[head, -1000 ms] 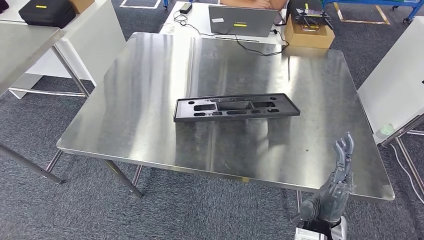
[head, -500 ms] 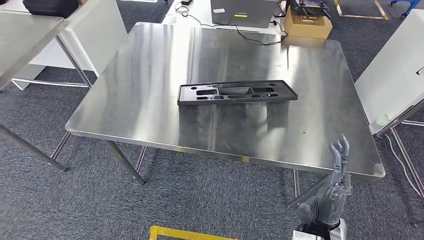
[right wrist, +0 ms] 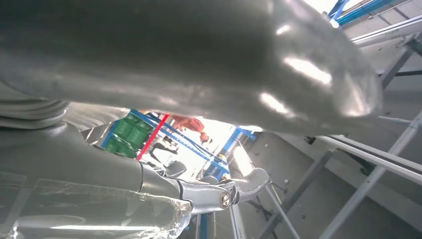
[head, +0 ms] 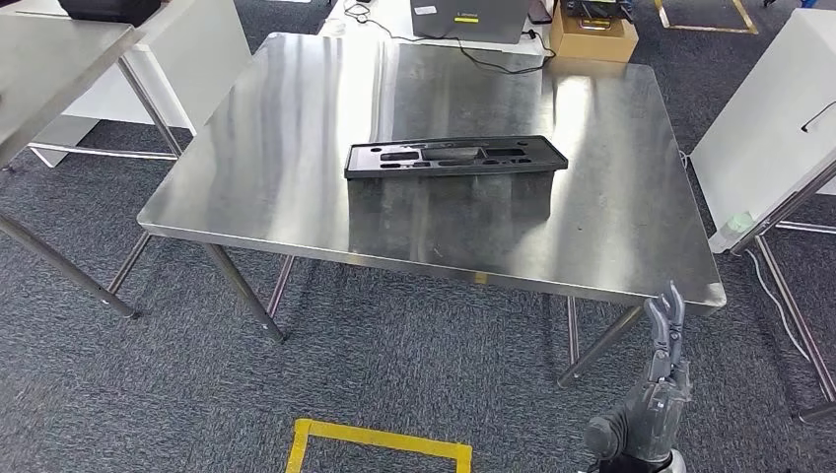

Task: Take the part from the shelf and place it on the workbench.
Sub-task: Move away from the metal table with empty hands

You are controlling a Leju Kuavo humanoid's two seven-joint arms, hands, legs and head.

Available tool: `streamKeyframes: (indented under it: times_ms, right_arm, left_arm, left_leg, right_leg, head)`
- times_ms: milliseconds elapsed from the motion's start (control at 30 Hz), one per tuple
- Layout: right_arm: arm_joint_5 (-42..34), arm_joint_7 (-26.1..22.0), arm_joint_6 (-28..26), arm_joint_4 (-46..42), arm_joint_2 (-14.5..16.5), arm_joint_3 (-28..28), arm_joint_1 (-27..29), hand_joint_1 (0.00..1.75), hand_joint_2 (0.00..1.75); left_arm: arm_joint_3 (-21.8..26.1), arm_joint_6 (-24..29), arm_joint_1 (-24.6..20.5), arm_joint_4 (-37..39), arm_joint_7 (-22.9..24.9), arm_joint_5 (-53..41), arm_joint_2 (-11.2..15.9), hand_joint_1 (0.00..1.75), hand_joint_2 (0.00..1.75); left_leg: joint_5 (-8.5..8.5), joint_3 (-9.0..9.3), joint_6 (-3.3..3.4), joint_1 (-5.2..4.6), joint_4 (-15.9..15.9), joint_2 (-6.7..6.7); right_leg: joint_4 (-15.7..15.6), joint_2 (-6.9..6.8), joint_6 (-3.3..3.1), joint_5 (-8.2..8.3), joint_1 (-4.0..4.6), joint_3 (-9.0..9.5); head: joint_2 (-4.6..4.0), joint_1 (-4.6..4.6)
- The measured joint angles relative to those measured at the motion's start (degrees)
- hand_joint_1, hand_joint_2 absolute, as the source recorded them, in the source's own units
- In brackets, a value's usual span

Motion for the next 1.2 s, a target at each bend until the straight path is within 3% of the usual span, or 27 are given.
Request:
streamKeyframes:
  times_ms: [67, 133, 200, 267, 300, 333, 367, 400, 433, 500, 533, 567, 600, 633, 667, 733, 767, 800, 867, 900, 933, 1000, 1067, 1133, 1167, 1200]
  right_arm:
    - [-0.1, 0.0, 0.0, 0.1, 0.1, 0.0, 0.1, 0.00, 0.00]
    - [-0.5, 0.0, 0.0, 0.6, 0.1, 0.0, 0.2, 0.00, 0.00]
    - [-1.5, 0.3, 0.2, 2.0, 0.2, -0.1, 0.3, 0.00, 0.00]
    - [-2.5, 1.4, 1.0, 4.7, 0.3, -0.5, 0.0, 0.00, 0.00]
    - [-3.1, 2.3, 1.9, 6.8, 0.3, -0.7, -0.5, 0.00, 0.00]
    - [-3.8, 3.2, 2.8, 9.4, 0.4, -1.1, -1.2, 0.00, 0.00]
    - [-4.6, 3.6, 3.9, 12.5, 0.5, -1.7, -2.1, 0.00, 0.00]
    - [-5.4, 3.6, 4.7, 15.8, 0.7, -2.4, -3.1, 0.00, 0.00]
    - [-6.0, 3.2, 5.3, 19.0, 0.8, -3.2, -4.2, 0.00, 0.00]
    - [-6.5, 2.2, 5.8, 24.0, 1.3, -4.6, -5.9, 0.00, 0.00]
    - [-6.5, 2.0, 6.0, 25.8, 1.4, -5.1, -6.4, 0.00, 0.00]
    - [-6.5, 1.9, 6.1, 27.1, 1.6, -5.5, -6.8, 0.00, 0.00]
    - [-6.4, 2.2, 6.5, 28.2, 1.9, -5.8, -7.0, 0.00, 0.00]
    - [-6.2, 3.3, 7.2, 29.4, 2.1, -6.1, -7.4, 0.00, 0.00]
    - [-5.9, 5.2, 8.3, 31.2, 2.4, -6.4, -8.1, 0.00, 0.00]
    - [-6.0, 9.3, 10.9, 38.2, 2.7, -7.5, -11.1, 0.00, 0.00]
    - [-6.4, 10.5, 11.6, 43.7, 2.8, -8.4, -13.2, 0.00, 0.00]
    - [-6.8, 11.4, 11.7, 49.9, 2.8, -9.6, -15.5, 0.00, 0.00]
    - [-7.7, 14.8, 11.4, 62.3, 2.7, -12.1, -19.4, 0.00, 0.00]
    - [-8.3, 17.6, 11.6, 67.6, 2.6, -13.3, -20.7, 0.00, 0.00]
    - [-8.9, 21.0, 12.1, 72.3, 2.5, -14.6, -21.6, 0.00, 0.00]
    - [-10.0, 27.7, 13.4, 80.0, 2.3, -16.9, -22.3, 0.00, 0.00]
    - [-10.4, 31.8, 14.3, 85.5, 2.3, -18.6, -22.1, 0.00, 0.00]
    - [-10.3, 34.0, 14.5, 89.7, 2.4, -19.7, -21.7, 0.00, 0.00]
    - [-9.8, 36.0, 14.5, 91.6, 2.4, -20.0, -21.6, 0.00, 0.00]
    - [-9.1, 38.8, 14.5, 93.1, 2.5, -20.2, -21.6, 0.00, 0.00]
  left_arm:
    - [0.0, 0.0, 0.0, 0.0, 0.1, -0.2, 0.1, 0.00, 0.00]
    - [0.0, 0.0, 0.0, 0.0, 0.2, -0.5, 0.1, 0.00, 0.00]
    - [0.0, 0.0, 0.0, 0.0, 0.3, -0.9, 0.2, 0.00, 0.00]
    - [0.0, 0.1, 0.0, 0.0, 0.3, -1.3, 0.3, 0.00, 0.00]
    - [0.0, 0.3, 0.0, 0.0, 0.4, -1.5, 0.3, 0.00, 0.00]
    - [0.0, 0.4, 0.0, 0.0, 0.5, -1.7, 0.3, 0.00, 0.00]
    - [0.0, 0.6, 0.0, 0.0, 0.5, -1.9, 0.3, 0.00, 0.00]
    - [0.0, 0.7, 0.0, 0.0, 0.6, -2.1, 0.2, 0.00, 0.00]
    - [0.0, 0.7, 0.0, 0.0, 0.6, -2.3, 0.1, 0.00, 0.00]
    - [0.0, 0.8, 0.0, 0.0, 0.7, -2.4, -0.1, 0.00, 0.00]
    - [0.0, 0.8, 0.0, 0.0, 0.7, -2.5, -0.1, 0.00, 0.00]
    - [0.0, 0.8, 0.0, 0.0, 0.7, -2.5, -0.1, 0.00, 0.00]
    - [0.1, 0.9, 0.1, 0.0, 0.7, -2.5, -0.1, 0.00, 0.00]
    - [0.1, 1.0, 0.2, 0.0, 0.8, -2.7, -0.1, 0.00, 0.00]
    - [0.1, 1.1, 0.2, 0.0, 1.0, -2.9, -0.1, 0.00, 0.00]
    - [0.2, 1.4, 0.3, 0.0, 1.6, -3.5, -0.1, 0.00, 0.00]
    - [0.2, 1.5, 0.2, 0.0, 2.0, -3.8, -0.1, 0.00, 0.00]
    - [0.2, 1.6, 0.1, 0.0, 2.3, -4.2, 0.0, 0.00, 0.00]
    - [0.2, 1.7, 0.0, 0.0, 3.2, -5.1, 0.0, 0.00, 0.00]
    - [0.2, 1.9, -0.1, 0.0, 3.7, -5.6, 0.0, 0.00, 0.00]
    - [0.2, 2.1, -0.1, 0.0, 4.2, -6.1, -0.1, 0.00, 0.00]
    - [0.1, 2.5, -0.2, 0.0, 5.3, -6.9, -0.2, 0.00, 0.00]
    - [0.1, 2.8, -0.3, 0.1, 6.0, -7.3, -0.2, 0.00, 0.00]
    - [0.1, 3.0, -0.2, 0.1, 6.4, -7.5, -0.3, 0.00, 0.00]
    - [0.1, 3.1, -0.3, 0.2, 6.7, -7.6, -0.3, 0.00, 0.00]
    - [0.1, 3.3, -0.3, 0.2, 7.0, -7.8, -0.3, 0.00, 0.00]
  left_leg:
    - [-0.37, 0.25, 0.68, -0.45, -2.0, -0.08]
    - [0.65, -1.02, 2.05, -0.58, -2.4, 0.29]
    - [2.14, -2.61, 3.40, -0.63, -2.6, 0.69]
    - [3.61, -4.43, 3.89, -0.94, -2.6, 0.91]
    - [4.36, -5.35, 3.93, -1.07, -2.5, 1.05]
    - [5.08, -6.19, 3.91, -1.17, -2.5, 1.17]
    - [5.78, -7.02, 3.84, -1.24, -2.4, 1.26]
    - [6.43, -7.78, 3.74, -1.31, -2.2, 1.31]
    - [7.06, -8.46, 3.58, -1.41, -2.0, 1.31]
    - [8.28, -9.52, 3.16, -1.70, -1.7, 1.27]
    - [8.89, -9.85, 2.88, -1.75, -1.6, 1.27]
    - [9.46, -10.06, 2.55, -1.73, -1.6, 1.28]
    - [9.71, -10.33, 2.20, -1.55, -1.5, 1.18]
    - [8.79, -10.69, 1.84, -1.33, -0.9, 0.99]
    - [6.72, -11.19, 1.48, -1.12, 0.6, 0.77]
    - [0.58, -12.61, 0.81, -0.69, 6.5, 0.38]
    - [-1.63, -13.26, 0.49, -0.50, 10.1, 0.31]
    - [-2.42, -13.58, 0.18, -0.28, 13.0, 0.27]
    - [-0.29, -12.39, -0.37, 0.32, 14.7, 0.26]
    - [1.47, -10.47, -0.67, 0.69, 12.9, 0.27]
    - [2.18, -7.91, -1.12, 1.09, 9.6, 0.16]
    - [1.15, -3.36, -1.45, 1.30, 2.8, -0.42]
    - [0.01, -2.36, -0.67, 0.83, 0.0, -0.77]
    - [1.01, -3.47, 0.98, 0.40, -0.4, -0.24]
    - [1.72, -4.17, 1.85, 0.22, -0.6, 0.04]
    - [2.52, -5.01, 2.57, 0.09, -0.8, 0.28]
  right_leg:
    - [-0.1, -0.05, 1.06, 1.06, 0.03, -0.57]
    - [0.8, 0.00, 1.34, 0.36, 0.05, -1.53]
    - [5.4, 0.10, 0.40, -4.06, 0.12, -3.40]
    - [12.8, 0.15, -0.27, -8.88, 0.17, -5.27]
    - [15.7, 0.17, -0.03, -9.72, 0.18, -5.46]
    - [17.0, 0.17, 0.52, -9.29, 0.20, -4.88]
    - [16.3, 0.17, 1.16, -7.94, 0.23, -3.31]
    - [13.8, 0.17, 1.63, -6.46, 0.27, -0.90]
    - [9.6, 0.17, 1.68, -5.59, 0.38, 2.43]
    - [0.8, 0.17, 1.06, -6.05, 0.74, 8.10]
    - [-2.0, 0.17, 0.68, -6.66, 0.94, 9.52]
    - [-3.2, 0.16, 0.38, -6.89, 1.07, 9.73]
    - [-3.3, 0.06, 0.00, -6.60, 0.69, 9.35]
    - [-3.2, -0.06, -0.60, -6.01, 0.42, 8.88]
    - [-3.3, -0.16, -1.21, -5.27, 0.12, 8.32]
    - [-3.3, -0.27, -1.96, -3.73, -0.04, 6.86]
    - [-3.2, -0.27, -1.93, -3.03, 0.00, 6.14]
    - [-3.0, -0.29, -1.74, -2.39, 0.00, 5.37]
    - [-2.3, -0.44, -1.16, -1.39, -0.19, 3.68]
    - [-1.7, -0.57, -0.85, -1.08, -0.37, 2.73]
    - [-1.0, -0.71, -0.56, -0.85, -0.44, 1.84]
    - [0.3, -0.90, 0.12, -0.42, -0.30, 0.32]
    - [0.6, -0.91, 1.22, 0.40, 0.03, -0.55]
    - [0.9, -0.62, 2.13, 0.62, 0.07, -1.29]
    - [2.0, -0.44, 2.01, -0.57, 0.03, -1.97]
    - [4.1, -0.28, 1.52, -2.78, 0.00, -2.92]
  head:
    - [0.00, 0.04]
    - [0.00, 0.07]
    - [0.00, 0.25]
    - [0.00, 0.40]
    - [0.00, 0.42]
    - [0.00, 0.41]
    - [0.00, 0.42]
    - [0.00, 0.43]
    - [0.00, 0.45]
    - [0.00, 0.53]
    - [0.00, 0.58]
    - [0.00, 0.63]
    - [0.00, 0.68]
    - [0.00, 0.67]
    - [0.00, 0.61]
    - [0.00, 0.47]
    - [0.00, 0.47]
    - [0.00, 0.46]
    - [0.00, 0.46]
    - [0.00, 0.45]
    - [0.00, 0.43]
    - [0.00, 0.39]
    - [0.00, 0.47]
    - [0.00, 0.58]
    - [0.00, 0.66]
    - [0.00, 0.73]
